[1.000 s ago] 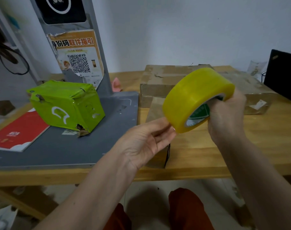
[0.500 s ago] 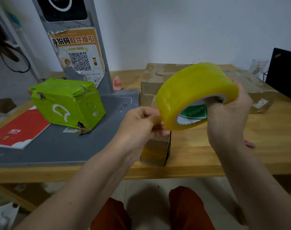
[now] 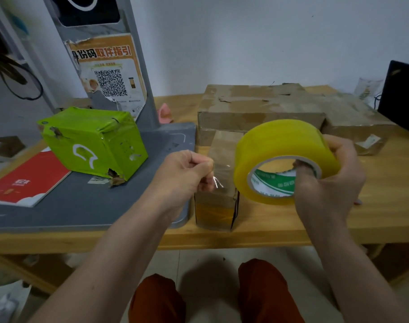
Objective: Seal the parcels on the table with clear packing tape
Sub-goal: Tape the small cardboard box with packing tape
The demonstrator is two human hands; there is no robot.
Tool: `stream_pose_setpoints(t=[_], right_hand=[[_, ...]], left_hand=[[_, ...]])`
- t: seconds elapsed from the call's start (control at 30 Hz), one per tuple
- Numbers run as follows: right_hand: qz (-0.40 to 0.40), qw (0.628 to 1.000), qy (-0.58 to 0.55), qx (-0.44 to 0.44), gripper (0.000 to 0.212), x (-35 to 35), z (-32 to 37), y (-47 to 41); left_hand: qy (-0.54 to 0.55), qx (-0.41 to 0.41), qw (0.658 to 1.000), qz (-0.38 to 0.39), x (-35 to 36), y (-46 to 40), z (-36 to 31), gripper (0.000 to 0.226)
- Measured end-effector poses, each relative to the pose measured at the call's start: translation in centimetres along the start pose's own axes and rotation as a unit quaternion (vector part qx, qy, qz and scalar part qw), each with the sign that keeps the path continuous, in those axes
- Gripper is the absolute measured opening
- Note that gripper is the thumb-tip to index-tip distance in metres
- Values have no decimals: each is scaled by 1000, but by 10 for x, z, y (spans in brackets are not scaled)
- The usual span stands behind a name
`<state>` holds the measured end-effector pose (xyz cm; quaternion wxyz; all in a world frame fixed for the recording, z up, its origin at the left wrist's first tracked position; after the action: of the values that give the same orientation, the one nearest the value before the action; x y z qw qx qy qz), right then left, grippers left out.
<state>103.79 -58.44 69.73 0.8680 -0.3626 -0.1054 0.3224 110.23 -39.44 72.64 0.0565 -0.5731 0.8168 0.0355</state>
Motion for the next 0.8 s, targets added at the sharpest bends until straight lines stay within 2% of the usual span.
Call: stream_pose_setpoints(t=[0.17,0.3,0.43,0.5,0.6,0.67,0.8], right_hand=[[32,999,-24,32,43,12,8,1],[60,997,-47,34,40,17,10,-2],[57,998,7,-24,36,9,7,1],[56,995,55,-55,40,1,5,2],[45,996,67,-44,40,-10,0,-5],[30,997,56,-42,38,-14,-2,-9],[46,993,102,-44,41,-16,-5,-4]], left_hand=[[-134,23,987,-80,4,-12,0,19],[-313,88,934,-148,10,-11,7,24],[-333,135,917,-176,14,-8,17,20],[-333,141,910,-202,8,-9,17,28],[-316,154,914,-203,2,-11,12,32],[-307,155,920,-188,5,-12,13,27],[-300,181,912,-212,8,-13,23,19]])
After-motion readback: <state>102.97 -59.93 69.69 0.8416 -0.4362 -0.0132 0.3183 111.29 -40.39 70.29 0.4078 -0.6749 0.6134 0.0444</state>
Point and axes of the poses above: each hand's wrist, its own y-axis away from the middle knuckle, its own x-axis out of the palm, z = x × y, the point moved 1 cm from there along -y, towards the middle knuckle, and after that the axes turned 2 degrees about z, right-handed, at the moved point
